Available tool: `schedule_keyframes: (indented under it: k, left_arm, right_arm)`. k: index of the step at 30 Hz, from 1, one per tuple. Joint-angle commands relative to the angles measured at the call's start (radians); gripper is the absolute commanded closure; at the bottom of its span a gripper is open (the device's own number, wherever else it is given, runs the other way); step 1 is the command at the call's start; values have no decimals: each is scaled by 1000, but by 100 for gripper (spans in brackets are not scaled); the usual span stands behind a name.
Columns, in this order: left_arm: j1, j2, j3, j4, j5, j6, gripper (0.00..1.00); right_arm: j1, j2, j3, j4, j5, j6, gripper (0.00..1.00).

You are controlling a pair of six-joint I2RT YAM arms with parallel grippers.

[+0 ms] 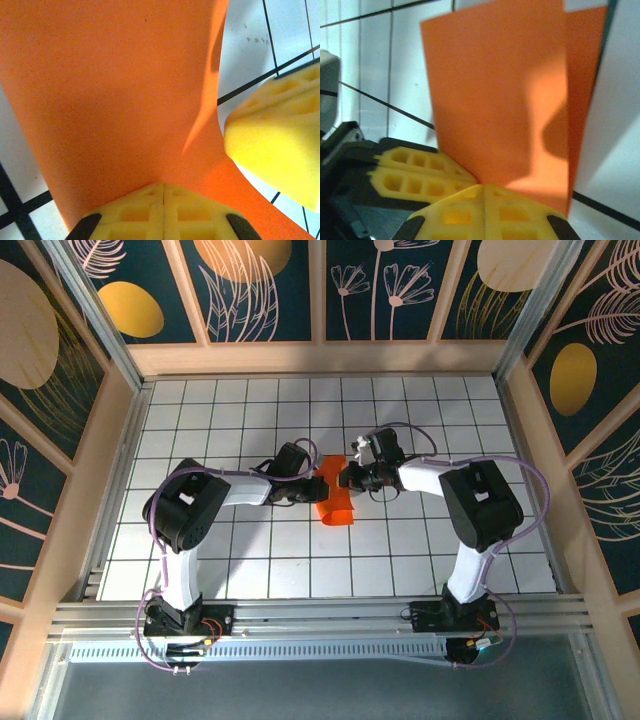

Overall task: Fold a paper plane with a square sheet of paper (fold left side to right side)
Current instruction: Hold the square sheet of paper at the center of the table.

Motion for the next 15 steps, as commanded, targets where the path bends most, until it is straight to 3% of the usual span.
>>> schedule_keyframes:
  k: [1,10,15]
  left_arm:
    - [-5,37,7,-47,-28,20,93]
    - [-7,33,1,-46,-25,20,93]
    - [-8,28,-8,-47,-21,20,93]
  right_arm:
    - [1,49,48,59,-41,14,100]
    - [5,150,85,81,-66,25,100]
    - [0,176,80,44,-11,17,100]
